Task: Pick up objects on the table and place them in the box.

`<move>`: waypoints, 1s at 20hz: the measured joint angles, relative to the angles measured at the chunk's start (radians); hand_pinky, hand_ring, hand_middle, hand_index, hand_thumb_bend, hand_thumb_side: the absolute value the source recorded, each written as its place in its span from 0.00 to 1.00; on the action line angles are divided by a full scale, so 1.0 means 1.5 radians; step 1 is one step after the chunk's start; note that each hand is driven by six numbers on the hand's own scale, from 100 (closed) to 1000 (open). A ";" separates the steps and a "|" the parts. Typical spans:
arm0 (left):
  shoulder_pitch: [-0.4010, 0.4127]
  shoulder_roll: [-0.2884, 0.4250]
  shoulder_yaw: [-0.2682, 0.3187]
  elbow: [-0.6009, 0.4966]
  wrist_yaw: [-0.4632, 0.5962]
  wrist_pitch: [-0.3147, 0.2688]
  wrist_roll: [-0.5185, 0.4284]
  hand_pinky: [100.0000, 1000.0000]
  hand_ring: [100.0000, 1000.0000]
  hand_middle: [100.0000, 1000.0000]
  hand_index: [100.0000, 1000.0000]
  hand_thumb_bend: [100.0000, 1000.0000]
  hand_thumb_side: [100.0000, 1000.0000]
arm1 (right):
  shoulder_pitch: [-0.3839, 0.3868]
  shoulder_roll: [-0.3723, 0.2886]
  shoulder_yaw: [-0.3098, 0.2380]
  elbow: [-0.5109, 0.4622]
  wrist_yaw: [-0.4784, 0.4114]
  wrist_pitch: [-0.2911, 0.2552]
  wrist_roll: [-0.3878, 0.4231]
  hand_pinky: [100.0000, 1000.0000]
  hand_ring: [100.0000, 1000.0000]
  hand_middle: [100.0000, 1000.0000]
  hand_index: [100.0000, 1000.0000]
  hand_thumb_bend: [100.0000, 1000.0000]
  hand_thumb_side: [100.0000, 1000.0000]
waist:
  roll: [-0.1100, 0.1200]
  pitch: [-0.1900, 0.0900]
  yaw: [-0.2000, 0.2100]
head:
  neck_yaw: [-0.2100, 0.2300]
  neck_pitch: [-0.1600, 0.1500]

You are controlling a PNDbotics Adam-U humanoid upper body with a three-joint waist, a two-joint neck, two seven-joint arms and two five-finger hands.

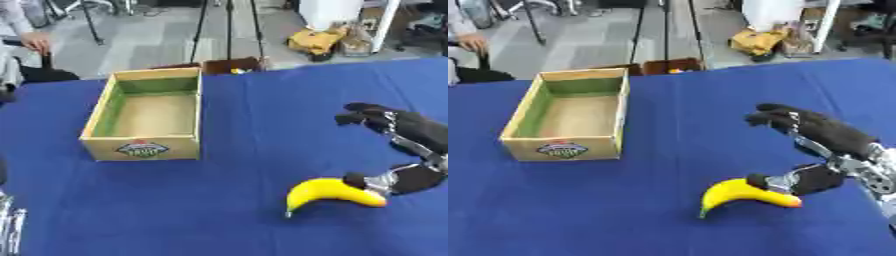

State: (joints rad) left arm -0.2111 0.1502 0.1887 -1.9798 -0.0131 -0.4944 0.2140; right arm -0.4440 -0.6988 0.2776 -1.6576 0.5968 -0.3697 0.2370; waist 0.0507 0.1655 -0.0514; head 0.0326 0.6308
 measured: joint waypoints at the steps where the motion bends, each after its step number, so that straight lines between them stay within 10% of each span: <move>1: 0.000 0.000 0.000 0.000 0.000 0.000 0.000 0.39 0.51 0.56 0.79 0.00 0.90 | 0.000 0.000 0.000 0.001 0.000 0.000 0.000 0.86 1.00 0.77 1.00 0.54 0.89 | 0.000 0.000 0.000 | 0.000 0.000; 20: 0.006 0.000 0.000 0.000 0.000 0.001 -0.001 0.39 0.51 0.56 0.79 0.00 0.90 | 0.007 0.000 0.005 0.008 -0.012 -0.001 -0.002 0.87 1.00 0.67 1.00 0.53 0.91 | -0.001 -0.001 -0.002 | 0.000 0.002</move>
State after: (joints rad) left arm -0.2014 0.1499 0.1883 -1.9798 -0.0131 -0.4926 0.2124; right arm -0.4342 -0.6988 0.2850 -1.6458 0.5788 -0.3719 0.2347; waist 0.0495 0.1644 -0.0540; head 0.0326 0.6330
